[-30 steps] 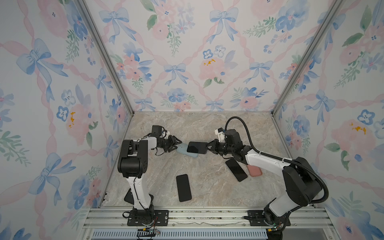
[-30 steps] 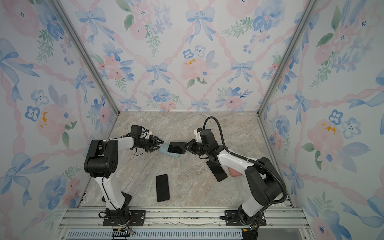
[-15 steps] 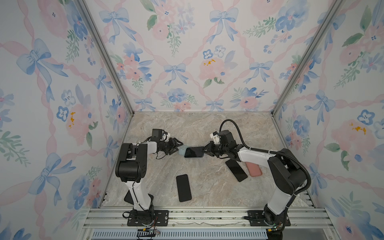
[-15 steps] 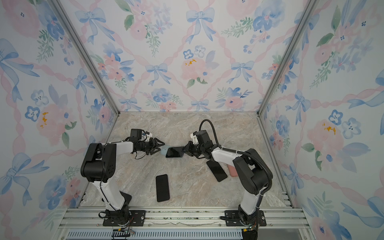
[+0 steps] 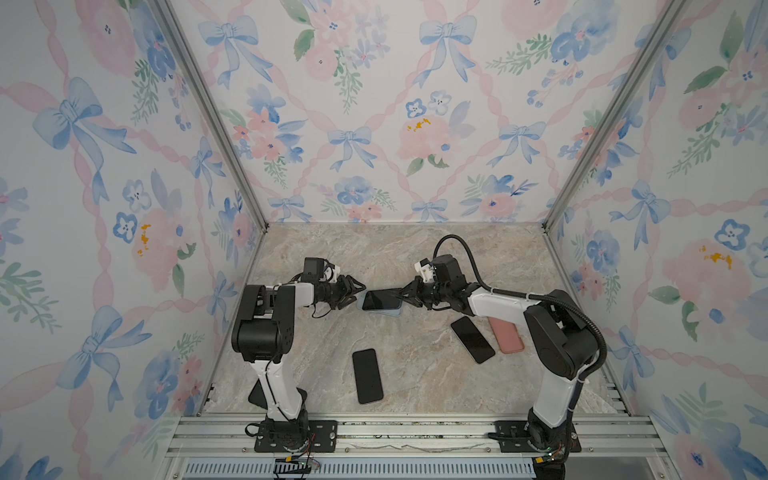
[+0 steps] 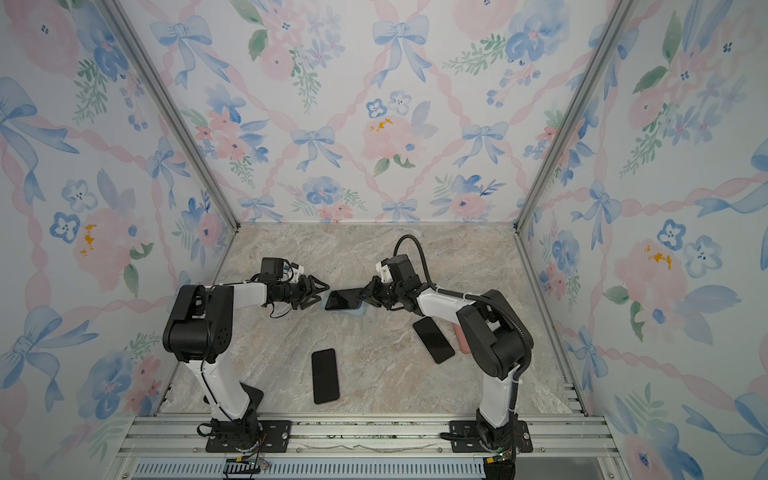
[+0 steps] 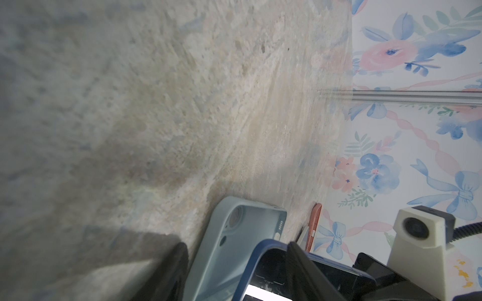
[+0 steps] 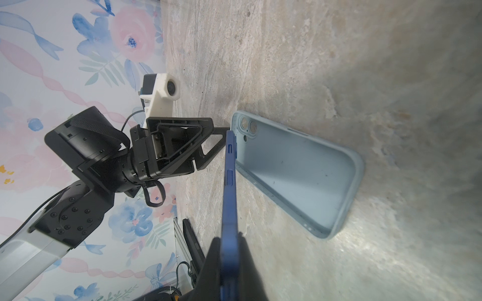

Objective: Put the phone into the phone case

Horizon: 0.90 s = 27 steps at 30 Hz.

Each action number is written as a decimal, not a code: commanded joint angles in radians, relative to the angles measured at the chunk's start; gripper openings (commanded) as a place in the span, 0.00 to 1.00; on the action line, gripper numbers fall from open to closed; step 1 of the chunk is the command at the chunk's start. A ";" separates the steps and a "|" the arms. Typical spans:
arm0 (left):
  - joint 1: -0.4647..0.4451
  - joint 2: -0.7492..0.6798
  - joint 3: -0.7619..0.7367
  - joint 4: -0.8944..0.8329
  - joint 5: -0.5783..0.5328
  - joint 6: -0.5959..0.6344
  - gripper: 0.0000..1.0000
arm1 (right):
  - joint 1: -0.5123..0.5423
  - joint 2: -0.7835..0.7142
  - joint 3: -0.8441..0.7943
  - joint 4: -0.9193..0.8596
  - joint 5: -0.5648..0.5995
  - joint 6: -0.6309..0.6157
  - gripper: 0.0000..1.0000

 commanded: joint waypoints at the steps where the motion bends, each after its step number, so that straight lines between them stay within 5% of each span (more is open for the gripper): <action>1: -0.012 0.034 0.010 -0.010 -0.019 -0.002 0.62 | -0.011 0.022 0.039 0.021 -0.026 0.002 0.03; 27: -0.071 0.012 -0.052 0.011 -0.045 -0.015 0.60 | -0.044 0.062 -0.044 0.091 -0.024 0.048 0.02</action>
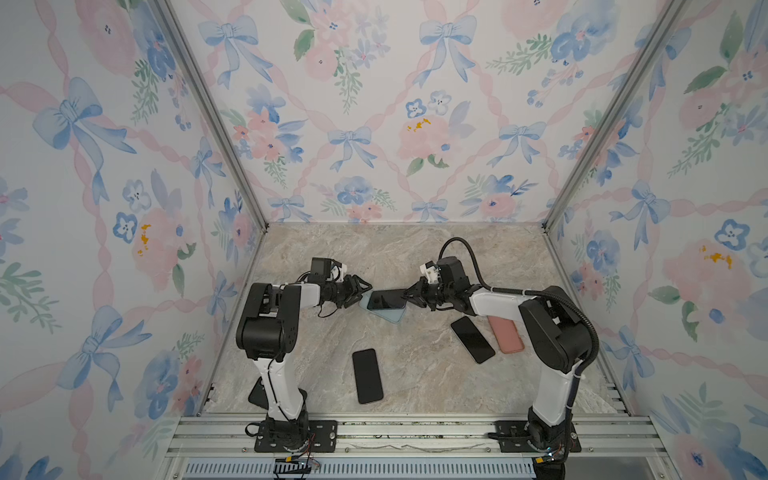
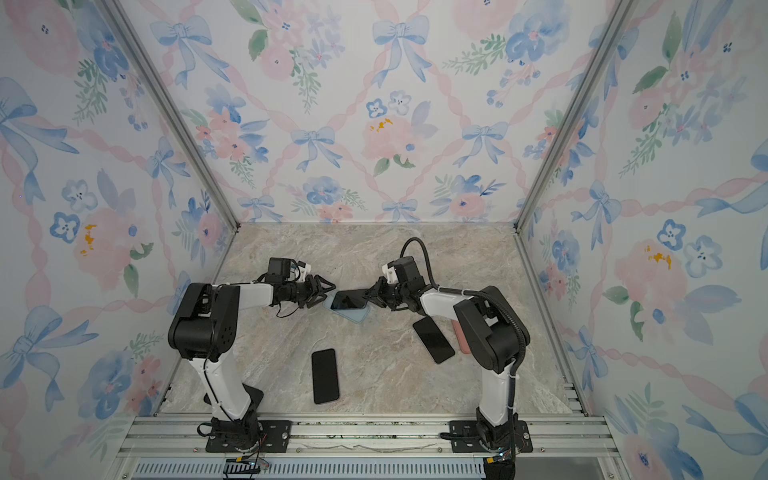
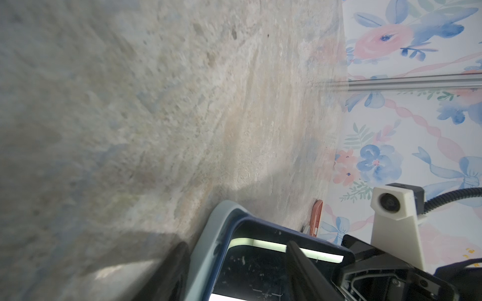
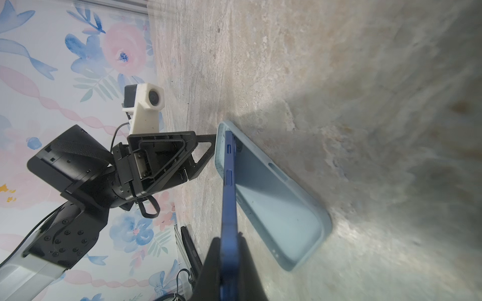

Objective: Put the phone into the phone case

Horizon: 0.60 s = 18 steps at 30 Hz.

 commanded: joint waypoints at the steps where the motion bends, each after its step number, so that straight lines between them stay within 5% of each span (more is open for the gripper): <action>1: -0.025 -0.007 -0.048 -0.060 -0.034 -0.007 0.60 | 0.002 0.020 -0.013 0.039 -0.001 0.022 0.02; 18: -0.060 -0.048 -0.116 -0.006 -0.030 -0.030 0.58 | 0.012 0.043 0.006 -0.008 -0.028 -0.022 0.02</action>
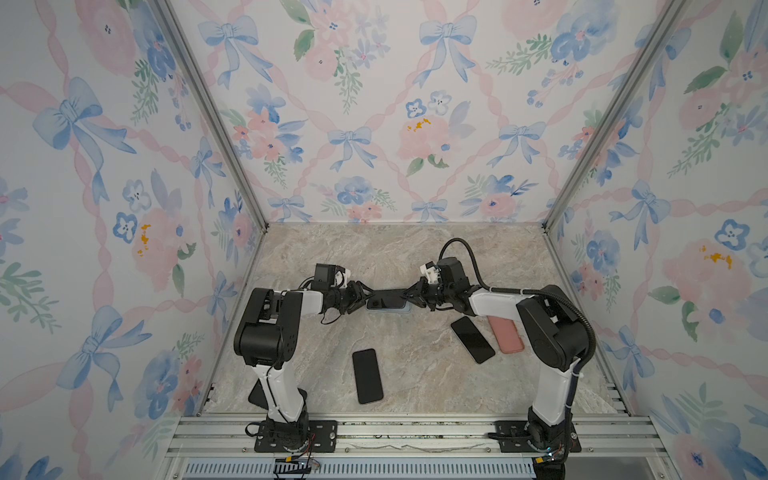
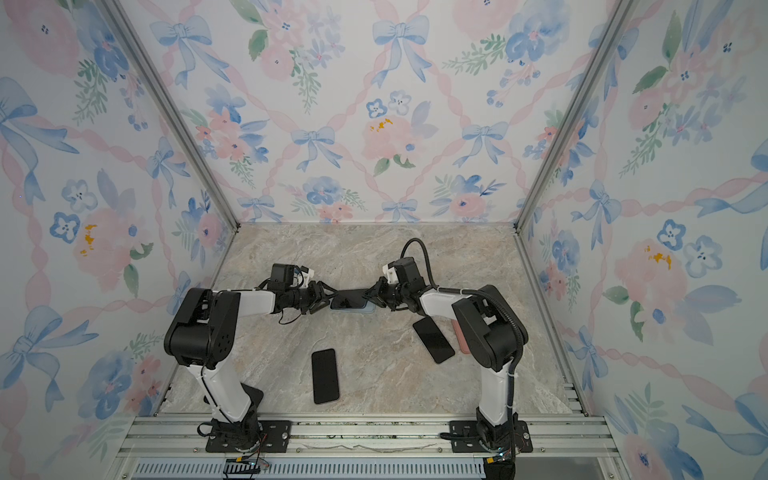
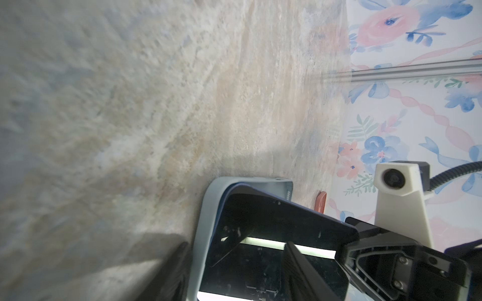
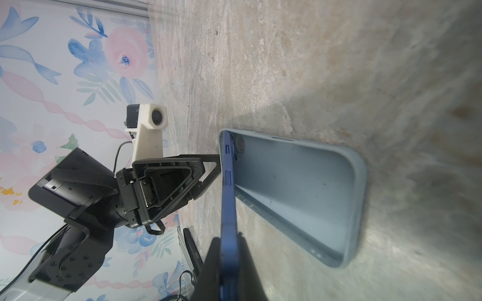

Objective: Put the phone into the phone case

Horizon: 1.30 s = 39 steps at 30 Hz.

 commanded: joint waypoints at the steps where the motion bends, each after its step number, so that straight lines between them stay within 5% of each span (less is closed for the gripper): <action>1: -0.020 0.010 -0.023 -0.062 -0.007 -0.006 0.58 | 0.008 0.027 0.011 -0.050 -0.024 -0.043 0.02; 21: -0.059 0.000 -0.022 -0.055 -0.015 -0.011 0.58 | 0.009 0.123 0.123 -0.235 -0.069 -0.156 0.05; 39: -0.168 -0.047 -0.056 -0.004 -0.028 -0.063 0.58 | 0.028 0.175 0.146 -0.269 -0.037 -0.168 0.22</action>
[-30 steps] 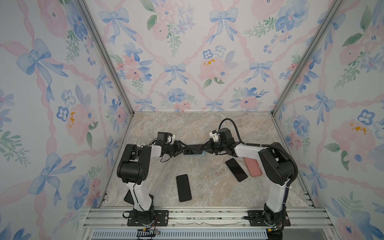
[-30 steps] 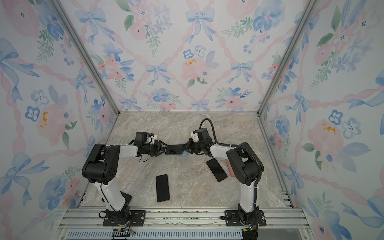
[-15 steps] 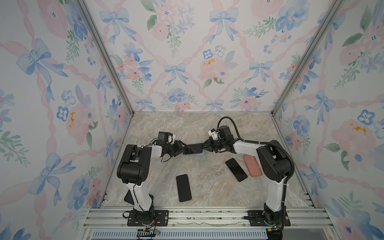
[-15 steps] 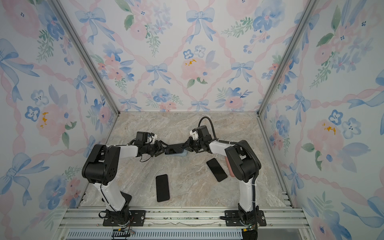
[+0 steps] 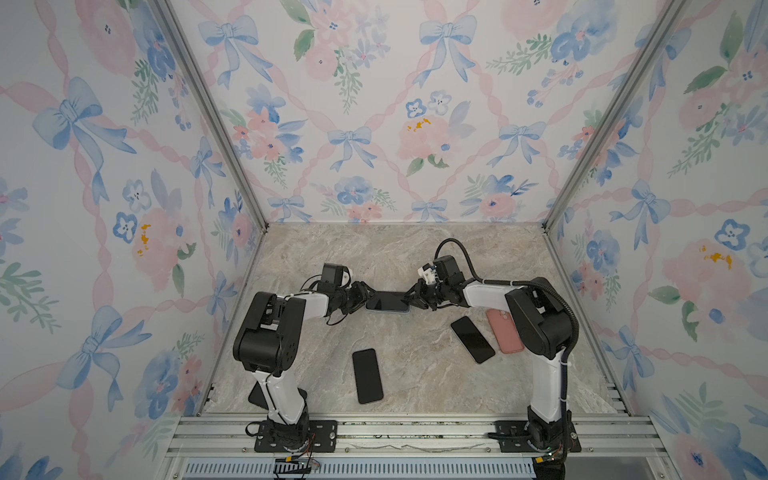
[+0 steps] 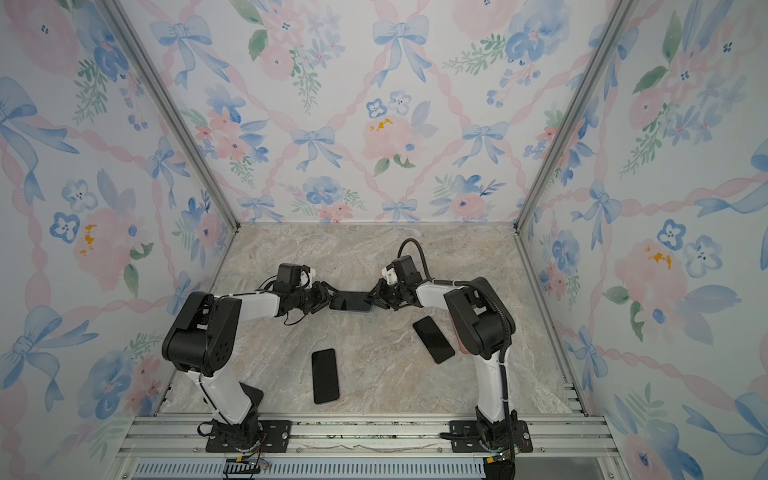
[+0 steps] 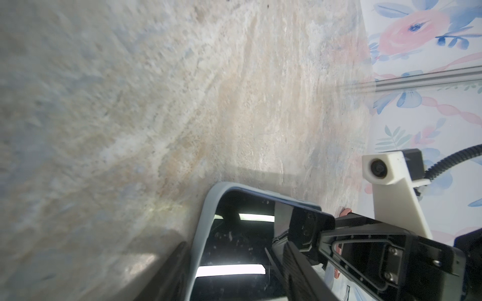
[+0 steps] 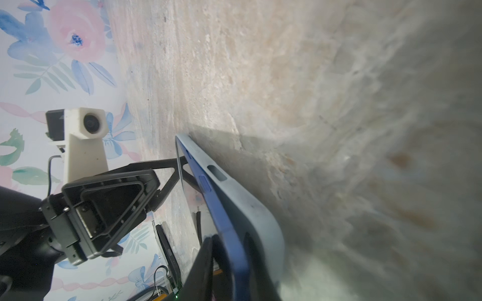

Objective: Put the phone into the phone case

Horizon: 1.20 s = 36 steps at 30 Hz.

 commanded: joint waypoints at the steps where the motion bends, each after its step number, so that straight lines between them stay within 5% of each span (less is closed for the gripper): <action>1: -0.085 0.006 -0.036 -0.014 0.161 -0.038 0.58 | 0.054 0.038 0.016 -0.082 -0.004 -0.023 0.23; 27: -0.043 -0.028 -0.086 -0.045 0.138 0.014 0.57 | 0.076 -0.099 0.144 -0.475 0.239 -0.267 0.57; 36: -0.036 -0.027 -0.091 -0.052 0.131 0.026 0.57 | 0.092 -0.117 0.166 -0.525 0.286 -0.308 0.77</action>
